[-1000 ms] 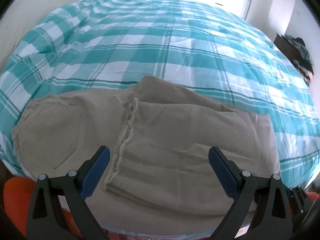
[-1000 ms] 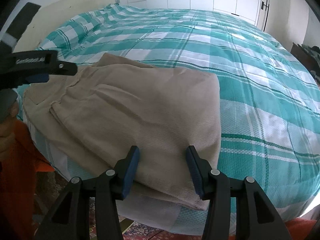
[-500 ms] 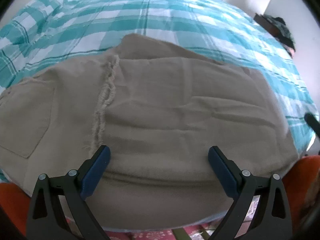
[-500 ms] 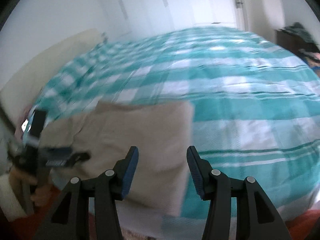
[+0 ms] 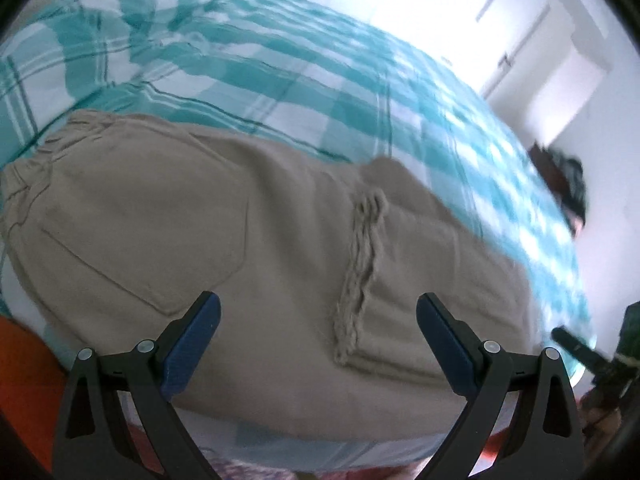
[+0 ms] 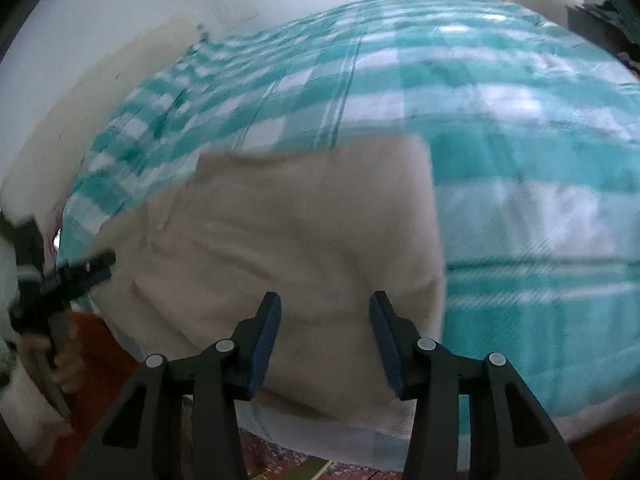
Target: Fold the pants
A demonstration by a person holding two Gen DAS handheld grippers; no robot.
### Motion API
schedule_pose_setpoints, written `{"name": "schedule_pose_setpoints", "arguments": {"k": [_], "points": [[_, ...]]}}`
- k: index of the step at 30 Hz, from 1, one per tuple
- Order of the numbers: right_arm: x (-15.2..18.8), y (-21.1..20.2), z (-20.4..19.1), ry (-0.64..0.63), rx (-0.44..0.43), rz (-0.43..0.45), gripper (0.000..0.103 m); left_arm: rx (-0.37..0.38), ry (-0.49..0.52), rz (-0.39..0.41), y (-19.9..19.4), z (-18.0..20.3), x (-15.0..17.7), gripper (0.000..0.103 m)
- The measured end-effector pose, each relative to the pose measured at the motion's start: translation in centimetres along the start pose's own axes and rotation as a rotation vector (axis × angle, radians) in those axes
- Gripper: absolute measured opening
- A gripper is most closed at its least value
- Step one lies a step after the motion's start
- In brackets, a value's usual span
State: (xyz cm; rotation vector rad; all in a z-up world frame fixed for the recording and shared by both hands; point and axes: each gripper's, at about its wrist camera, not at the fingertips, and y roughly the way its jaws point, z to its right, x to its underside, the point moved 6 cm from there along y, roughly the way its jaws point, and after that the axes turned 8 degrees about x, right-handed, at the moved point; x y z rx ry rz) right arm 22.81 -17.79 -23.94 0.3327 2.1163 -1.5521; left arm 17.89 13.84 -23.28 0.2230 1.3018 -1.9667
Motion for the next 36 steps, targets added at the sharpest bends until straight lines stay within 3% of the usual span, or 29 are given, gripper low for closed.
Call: {"name": "schedule_pose_setpoints", "arguments": {"k": [2,6,9,11,13,15,17,19,22,26,31,33,36], "points": [[-2.5,-1.4,-0.4,0.01,-0.015,0.046,0.048,0.015,0.018,0.015,0.2,0.9,-0.3,0.099],[-5.7,-1.2,-0.6,0.005,0.0,0.075,0.052,0.011,0.187,-0.032,1.6,4.5,1.2,0.099],[-3.6,2.5,0.3,0.012,0.016,-0.026,0.052,-0.006,0.311,-0.157,4.0,6.3,4.0,0.099],[-1.0,4.6,0.9,0.009,0.04,-0.118,0.048,-0.03,0.331,-0.182,4.6,6.3,5.0,0.099],[-0.6,2.8,0.9,0.007,0.066,-0.045,0.048,-0.018,0.325,-0.177,4.2,6.4,5.0,0.099],[-0.9,0.3,-0.4,-0.01,0.028,0.031,0.048,0.0,0.31,-0.158,3.6,6.5,4.3,0.099],[-1.0,-1.8,-1.7,-0.046,0.014,0.12,0.058,0.006,0.272,-0.14,3.2,6.2,3.4,0.099],[-0.4,-1.6,-2.4,-0.076,0.01,0.138,0.067,0.002,0.219,-0.125,2.3,5.5,2.7,0.099],[1.8,2.3,-1.1,-0.068,0.055,0.002,0.065,-0.006,0.077,-0.062,-0.7,2.4,0.4,0.099],[2.0,1.7,-0.7,-0.061,0.03,0.035,0.064,-0.035,-0.115,0.029,-5.7,-4.5,-2.1,0.099],[2.0,2.5,-0.1,-0.037,-0.002,0.023,0.065,0.032,-0.384,0.125,-11.1,-13.0,-3.4,0.099],[2.2,2.3,-0.5,-0.05,0.005,0.029,0.065,0.066,-0.445,0.14,-12.2,-14.9,-3.4,0.098],[2.0,2.4,-0.4,-0.029,-0.006,0.03,0.067,0.103,-0.438,0.114,-11.8,-15.5,-3.1,0.096]]}}
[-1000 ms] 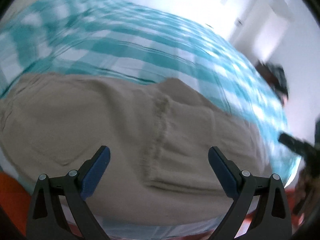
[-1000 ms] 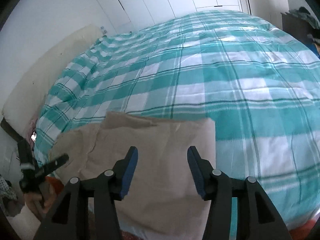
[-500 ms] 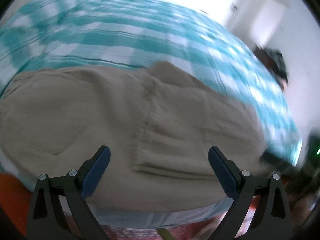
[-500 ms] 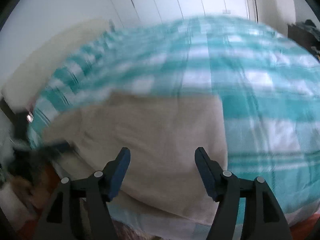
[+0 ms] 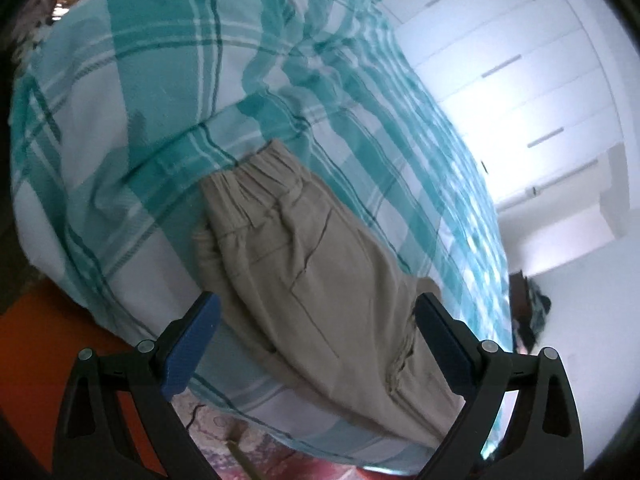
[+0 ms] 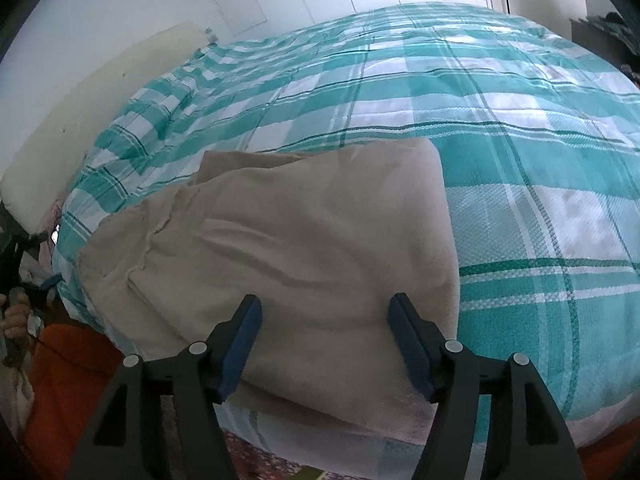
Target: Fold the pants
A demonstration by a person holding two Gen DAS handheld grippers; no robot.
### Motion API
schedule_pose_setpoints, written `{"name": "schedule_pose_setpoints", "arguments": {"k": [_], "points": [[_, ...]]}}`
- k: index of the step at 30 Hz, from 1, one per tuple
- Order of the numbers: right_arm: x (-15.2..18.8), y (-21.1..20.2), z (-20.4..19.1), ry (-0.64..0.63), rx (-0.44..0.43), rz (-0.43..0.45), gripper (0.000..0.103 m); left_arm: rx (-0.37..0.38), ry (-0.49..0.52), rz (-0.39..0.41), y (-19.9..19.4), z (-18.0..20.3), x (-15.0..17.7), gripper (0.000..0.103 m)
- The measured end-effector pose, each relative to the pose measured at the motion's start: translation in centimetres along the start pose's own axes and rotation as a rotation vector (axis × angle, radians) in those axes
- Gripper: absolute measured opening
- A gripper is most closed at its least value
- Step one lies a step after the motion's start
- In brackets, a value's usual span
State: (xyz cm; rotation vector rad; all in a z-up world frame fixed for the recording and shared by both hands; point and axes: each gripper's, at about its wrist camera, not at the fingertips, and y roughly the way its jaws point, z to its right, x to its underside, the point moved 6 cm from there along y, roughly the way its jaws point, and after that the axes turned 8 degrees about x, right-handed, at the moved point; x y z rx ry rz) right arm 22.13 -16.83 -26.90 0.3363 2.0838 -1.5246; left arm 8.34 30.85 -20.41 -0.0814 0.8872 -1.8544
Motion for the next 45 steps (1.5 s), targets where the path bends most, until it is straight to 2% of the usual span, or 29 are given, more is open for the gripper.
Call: {"name": "schedule_pose_setpoints", "arguments": {"k": [1,2,5,9,11,13,14,15,16,18,21,23,25,28,31,32,33,35,36,39,42,45], "points": [[0.0,0.0,0.1,0.006,-0.003,0.0,0.067,0.003,0.002,-0.013,0.6,-0.1,0.2,0.093],[0.0,0.0,0.1,0.011,-0.005,0.0,0.067,-0.002,-0.004,-0.022,1.3,-0.3,0.3,0.085],[-0.1,0.0,0.2,0.021,-0.01,0.001,0.067,0.0,-0.038,-0.055,2.9,-1.5,0.9,0.071],[0.1,-0.3,0.1,0.007,-0.005,0.004,0.067,-0.049,-0.037,-0.056,4.1,-2.5,1.1,0.07],[0.2,-0.4,0.2,0.005,-0.005,0.007,0.067,-0.043,-0.039,-0.052,4.1,-2.6,0.9,0.069],[0.2,-0.4,0.2,0.008,-0.005,0.008,0.067,-0.036,-0.038,-0.039,4.3,-2.7,0.4,0.061],[0.2,-0.4,0.2,0.007,-0.004,0.007,0.067,-0.036,-0.053,-0.029,4.4,-3.0,0.1,0.042],[0.2,-0.4,0.2,0.005,-0.003,0.008,0.067,-0.04,-0.074,-0.021,4.5,-3.4,-0.1,0.011],[0.2,-0.4,0.2,0.002,0.001,0.008,0.067,-0.039,-0.103,-0.009,4.4,-3.8,-0.3,0.006],[0.3,-0.4,0.2,-0.006,0.008,0.007,0.067,0.006,-0.126,0.022,3.3,-3.6,-0.4,0.003],[0.3,-0.5,0.2,-0.009,0.011,0.008,0.067,0.048,-0.062,0.042,1.0,-1.2,0.1,0.002],[0.3,-0.5,0.3,-0.003,0.011,0.008,0.067,-0.013,-0.026,0.04,0.6,-1.5,0.6,0.002],[0.3,-0.4,0.2,-0.001,0.011,0.008,0.067,-0.131,-0.032,-0.013,2.4,-4.0,1.0,0.003],[0.2,-0.1,0.2,-0.002,0.013,0.004,0.067,-0.141,-0.085,-0.033,3.4,-5.7,1.2,0.004],[0.2,-0.2,0.0,-0.02,0.025,0.005,0.067,-0.088,-0.079,0.02,1.7,-4.9,0.9,0.011],[0.2,-0.3,0.0,-0.026,0.026,0.006,0.067,-0.074,-0.097,0.053,0.8,-5.0,0.7,0.018],[0.3,-0.4,0.0,-0.029,0.024,0.007,0.067,-0.06,-0.119,0.093,-0.1,-5.3,0.5,0.031],[0.3,-0.4,0.1,-0.023,0.017,0.008,0.067,-0.07,-0.166,0.154,-1.6,-6.7,-0.1,0.049],[0.2,-0.4,0.2,-0.014,0.013,0.006,0.067,-0.06,-0.182,0.157,-1.7,-7.1,-0.2,0.05],[0.2,-0.3,0.1,-0.01,0.018,0.004,0.067,-0.009,-0.206,0.116,-1.2,-7.6,0.0,0.052],[0.2,-0.3,-0.1,-0.015,0.027,0.004,0.067,-0.025,-0.163,0.059,0.3,-6.9,0.2,0.061],[0.3,-0.4,-0.1,-0.017,0.029,0.006,0.068,-0.068,-0.14,0.011,2.2,-6.9,0.2,0.061]]}}
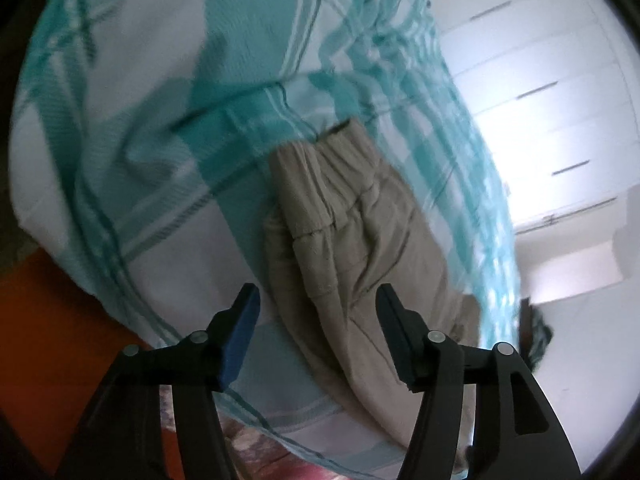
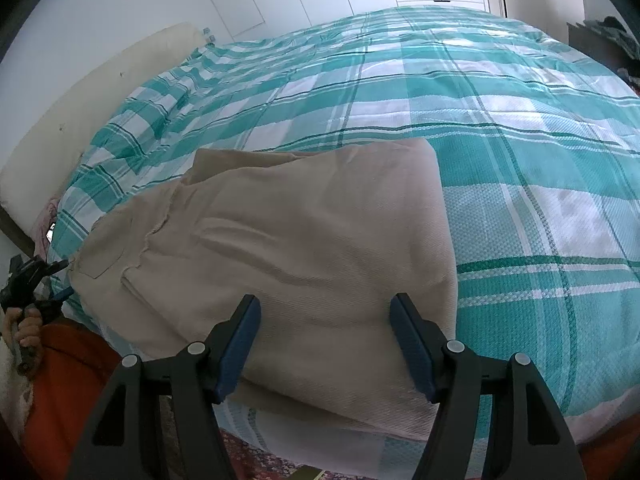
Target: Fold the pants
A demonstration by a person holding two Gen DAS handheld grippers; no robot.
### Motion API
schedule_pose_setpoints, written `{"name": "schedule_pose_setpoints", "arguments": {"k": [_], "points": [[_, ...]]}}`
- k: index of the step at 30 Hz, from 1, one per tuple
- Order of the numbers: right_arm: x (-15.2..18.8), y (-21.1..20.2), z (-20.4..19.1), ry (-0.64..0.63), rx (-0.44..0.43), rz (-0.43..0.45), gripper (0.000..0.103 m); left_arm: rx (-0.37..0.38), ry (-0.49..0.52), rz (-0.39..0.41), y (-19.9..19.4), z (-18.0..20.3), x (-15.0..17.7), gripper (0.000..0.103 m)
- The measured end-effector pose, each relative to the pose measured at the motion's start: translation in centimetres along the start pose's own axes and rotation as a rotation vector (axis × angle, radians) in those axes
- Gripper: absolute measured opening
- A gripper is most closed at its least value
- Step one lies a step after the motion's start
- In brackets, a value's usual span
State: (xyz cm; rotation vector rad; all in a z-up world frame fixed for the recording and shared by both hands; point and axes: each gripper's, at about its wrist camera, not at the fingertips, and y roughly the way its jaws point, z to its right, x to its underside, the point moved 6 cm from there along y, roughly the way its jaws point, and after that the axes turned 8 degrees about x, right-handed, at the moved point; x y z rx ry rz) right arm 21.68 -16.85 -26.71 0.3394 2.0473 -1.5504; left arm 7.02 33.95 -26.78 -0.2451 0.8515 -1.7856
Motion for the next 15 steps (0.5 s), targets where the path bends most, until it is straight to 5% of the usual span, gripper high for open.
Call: {"name": "schedule_pose_setpoints", "arguments": {"k": [1,5,15], "points": [[0.0,0.0,0.0,0.0,0.0,0.001,0.068,-0.006,-0.004,-0.004,0.5,0.0,-0.1,0.06],[0.0,-0.1,0.0,0.0,-0.002,0.001,0.068,0.005,-0.025,0.024,1.3,0.0,-0.2,0.02],[0.2,0.0,-0.3,-0.013,0.01,0.003,0.069,0.017,-0.044,0.039,1.5,0.0,-0.1,0.025]]}}
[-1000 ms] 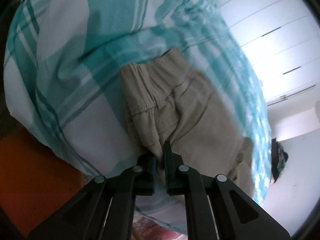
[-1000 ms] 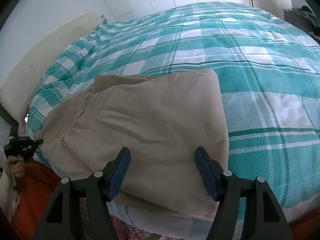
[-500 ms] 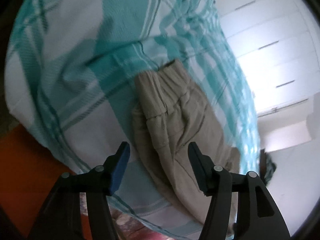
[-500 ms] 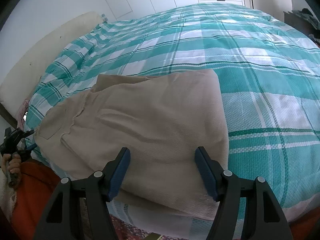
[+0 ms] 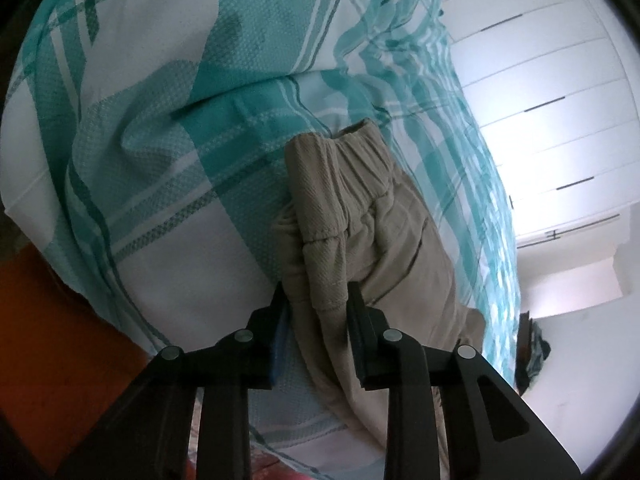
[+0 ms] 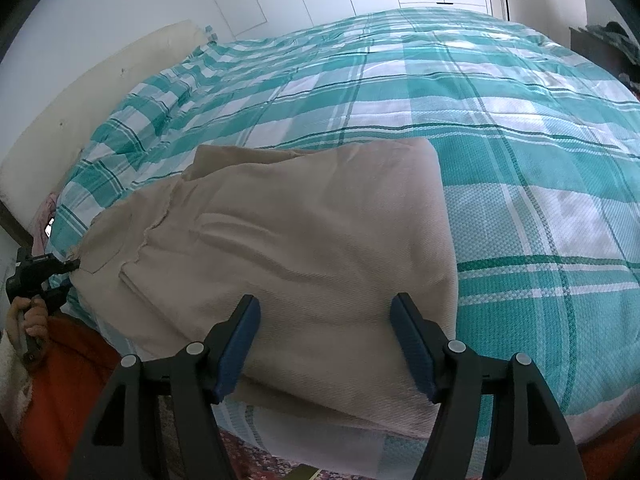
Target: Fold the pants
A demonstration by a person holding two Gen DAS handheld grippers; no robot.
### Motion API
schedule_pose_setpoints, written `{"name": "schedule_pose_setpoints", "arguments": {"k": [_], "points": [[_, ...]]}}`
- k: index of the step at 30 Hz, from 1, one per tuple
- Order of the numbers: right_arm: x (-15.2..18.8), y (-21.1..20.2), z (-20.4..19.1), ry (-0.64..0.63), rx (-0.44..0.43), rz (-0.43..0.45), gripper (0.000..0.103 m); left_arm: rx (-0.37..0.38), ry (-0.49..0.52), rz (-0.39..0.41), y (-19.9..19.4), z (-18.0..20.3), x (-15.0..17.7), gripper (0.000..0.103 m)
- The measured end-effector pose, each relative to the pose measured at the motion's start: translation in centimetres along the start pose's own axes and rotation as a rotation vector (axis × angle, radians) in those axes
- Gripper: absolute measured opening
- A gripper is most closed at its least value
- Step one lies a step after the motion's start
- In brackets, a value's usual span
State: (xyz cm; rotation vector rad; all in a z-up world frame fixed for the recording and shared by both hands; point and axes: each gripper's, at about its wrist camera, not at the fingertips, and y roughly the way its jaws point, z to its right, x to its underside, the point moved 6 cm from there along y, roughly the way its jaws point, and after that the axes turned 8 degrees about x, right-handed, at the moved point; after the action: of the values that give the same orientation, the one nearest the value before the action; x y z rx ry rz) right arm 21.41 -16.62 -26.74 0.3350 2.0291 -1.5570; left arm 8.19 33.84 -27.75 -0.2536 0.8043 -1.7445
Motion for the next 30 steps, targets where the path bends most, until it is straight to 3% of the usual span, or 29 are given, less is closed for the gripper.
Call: {"name": "schedule_pose_setpoints", "arguments": {"k": [5,25,30], "points": [[0.0,0.0,-0.1,-0.001,-0.001,0.0,0.07,-0.036,0.076,0.022,-0.1,1.0,0.3,0.015],[0.2,0.1,-0.1,-0.012,0.0,-0.001,0.072,-0.064,0.117,0.058,-1.4,2.0,1.0,0.01],[0.2,0.1,0.1,-0.01,-0.007,-0.002,0.072,-0.036,0.133,0.07,-2.4,3.6,1.0,0.008]]}}
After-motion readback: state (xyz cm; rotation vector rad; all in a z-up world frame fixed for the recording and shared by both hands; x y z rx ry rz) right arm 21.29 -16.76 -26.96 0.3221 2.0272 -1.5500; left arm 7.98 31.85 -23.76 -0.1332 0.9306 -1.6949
